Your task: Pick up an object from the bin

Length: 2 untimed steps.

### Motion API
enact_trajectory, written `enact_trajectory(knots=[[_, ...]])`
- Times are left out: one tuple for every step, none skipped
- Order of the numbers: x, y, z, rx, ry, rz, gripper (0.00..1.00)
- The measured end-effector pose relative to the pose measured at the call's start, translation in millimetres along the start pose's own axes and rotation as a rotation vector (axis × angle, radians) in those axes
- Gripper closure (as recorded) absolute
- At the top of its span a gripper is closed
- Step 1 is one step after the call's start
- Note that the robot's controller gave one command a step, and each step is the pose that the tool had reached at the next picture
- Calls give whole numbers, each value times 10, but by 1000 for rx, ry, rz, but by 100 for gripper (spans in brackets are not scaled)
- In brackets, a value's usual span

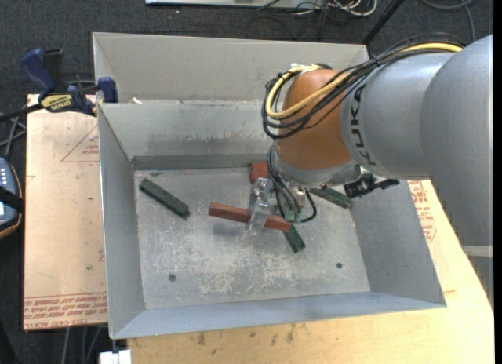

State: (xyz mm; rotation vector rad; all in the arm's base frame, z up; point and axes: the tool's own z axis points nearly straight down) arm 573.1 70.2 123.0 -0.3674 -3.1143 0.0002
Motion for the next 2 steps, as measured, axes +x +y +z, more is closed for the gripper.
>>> enact_trajectory(knots=[[-23,9,-148,-3,-9,0,100],[-23,9,-216,-4,-11,-1,100]])
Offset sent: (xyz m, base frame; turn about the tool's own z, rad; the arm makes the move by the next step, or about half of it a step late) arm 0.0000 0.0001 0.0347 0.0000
